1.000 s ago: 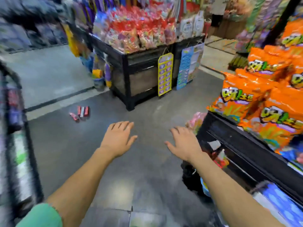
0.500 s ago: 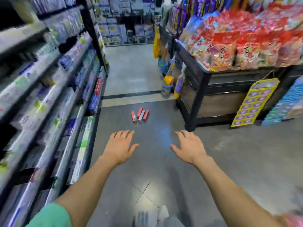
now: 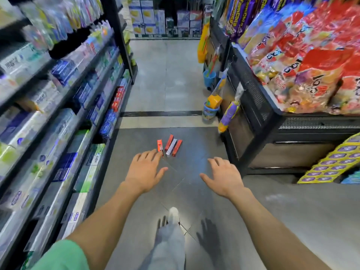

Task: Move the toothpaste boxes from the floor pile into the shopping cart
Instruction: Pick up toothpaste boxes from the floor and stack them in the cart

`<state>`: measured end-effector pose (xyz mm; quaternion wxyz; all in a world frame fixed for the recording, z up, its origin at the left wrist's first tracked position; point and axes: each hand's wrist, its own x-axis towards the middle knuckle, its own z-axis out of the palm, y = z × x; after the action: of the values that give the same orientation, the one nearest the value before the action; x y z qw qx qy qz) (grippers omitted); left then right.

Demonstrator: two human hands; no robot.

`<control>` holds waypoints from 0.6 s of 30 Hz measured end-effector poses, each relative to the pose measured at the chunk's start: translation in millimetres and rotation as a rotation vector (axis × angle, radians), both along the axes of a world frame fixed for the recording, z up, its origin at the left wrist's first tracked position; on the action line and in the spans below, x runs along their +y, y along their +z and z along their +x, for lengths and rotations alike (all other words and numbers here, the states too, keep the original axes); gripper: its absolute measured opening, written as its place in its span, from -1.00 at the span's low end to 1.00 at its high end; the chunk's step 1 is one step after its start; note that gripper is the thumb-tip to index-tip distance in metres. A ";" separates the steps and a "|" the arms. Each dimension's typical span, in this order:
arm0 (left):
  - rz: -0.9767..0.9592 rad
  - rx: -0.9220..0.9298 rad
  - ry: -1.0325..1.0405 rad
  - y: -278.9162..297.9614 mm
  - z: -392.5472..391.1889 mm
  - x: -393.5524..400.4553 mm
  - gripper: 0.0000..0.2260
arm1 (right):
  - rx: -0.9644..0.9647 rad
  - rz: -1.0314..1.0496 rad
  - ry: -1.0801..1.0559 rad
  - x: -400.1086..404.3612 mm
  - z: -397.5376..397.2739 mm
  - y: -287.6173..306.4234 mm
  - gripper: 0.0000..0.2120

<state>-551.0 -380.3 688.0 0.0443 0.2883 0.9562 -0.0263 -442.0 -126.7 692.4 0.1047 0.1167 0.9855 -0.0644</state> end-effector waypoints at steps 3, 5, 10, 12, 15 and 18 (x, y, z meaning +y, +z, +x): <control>-0.011 -0.029 0.020 -14.4 -70.3 22.3 -0.19 | -0.022 0.007 0.008 25.9 -72.0 -10.9 -0.29; -0.020 -0.043 0.036 -23.6 -116.0 39.0 -0.17 | -0.045 0.013 0.007 42.3 -116.7 -17.7 -0.28; -0.023 -0.095 0.052 -53.3 -214.6 79.0 -0.18 | -0.102 0.019 0.008 84.2 -219.9 -39.5 -0.28; -0.072 -0.119 0.043 -68.3 -248.7 93.8 -0.26 | -0.123 0.046 0.052 100.6 -256.9 -54.2 -0.28; -0.102 -0.170 0.047 -98.4 -301.3 112.1 -0.33 | -0.144 0.035 0.082 125.2 -317.4 -83.6 -0.28; -0.129 -0.183 0.067 -139.9 -351.9 131.5 -0.21 | -0.185 0.029 0.102 152.6 -378.2 -122.1 -0.30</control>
<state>-902.8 -248.8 548.1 0.1506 0.2538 0.9536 -0.0598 -820.2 25.9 570.3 0.1968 0.0732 0.9771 -0.0335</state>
